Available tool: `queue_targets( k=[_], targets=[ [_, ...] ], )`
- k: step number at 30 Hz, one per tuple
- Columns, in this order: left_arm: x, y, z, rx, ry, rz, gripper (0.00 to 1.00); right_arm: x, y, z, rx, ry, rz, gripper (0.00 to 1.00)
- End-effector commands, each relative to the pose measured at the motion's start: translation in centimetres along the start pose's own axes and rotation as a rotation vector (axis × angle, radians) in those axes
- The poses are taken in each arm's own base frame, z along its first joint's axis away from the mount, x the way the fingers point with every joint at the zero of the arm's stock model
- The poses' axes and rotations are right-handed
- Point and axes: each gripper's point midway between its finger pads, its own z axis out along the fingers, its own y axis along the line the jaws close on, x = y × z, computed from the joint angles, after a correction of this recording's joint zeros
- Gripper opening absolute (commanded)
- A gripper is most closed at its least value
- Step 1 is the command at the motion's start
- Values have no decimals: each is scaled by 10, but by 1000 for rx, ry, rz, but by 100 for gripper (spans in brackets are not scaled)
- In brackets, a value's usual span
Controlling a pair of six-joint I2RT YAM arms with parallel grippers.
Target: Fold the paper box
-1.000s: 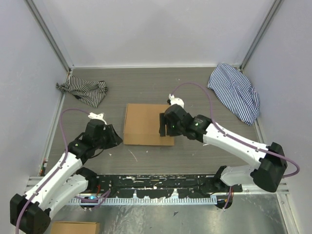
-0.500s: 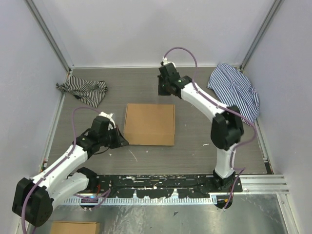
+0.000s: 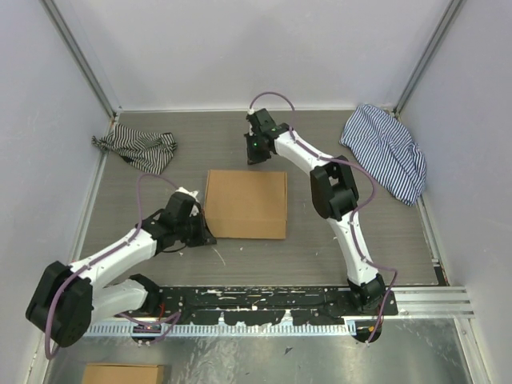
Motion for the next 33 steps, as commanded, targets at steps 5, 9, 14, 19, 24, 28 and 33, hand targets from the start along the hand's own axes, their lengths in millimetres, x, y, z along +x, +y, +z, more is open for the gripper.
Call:
queue_targets(
  k=[5,9,14,19,24,28,33],
  targets=[
    [-13,2,32,-68,-84,41,0,22,38,-14,-201,88,-130,2],
    [-21,1,40,-134,-164,56,0,42,54,-15,-247,149,-204,2],
    [-24,2,53,-209,-286,51,0,70,73,-17,-292,221,-299,2],
    [-28,-6,65,-243,-392,49,0,95,84,-14,-375,294,-348,2],
    [-31,-11,83,-302,-449,85,0,115,97,-18,-440,356,-408,3],
    [-27,-1,93,-350,-435,88,0,122,93,-17,-418,374,-397,3],
    [-23,-4,91,-331,-409,96,2,118,79,-15,-328,362,-369,2]
  ],
)
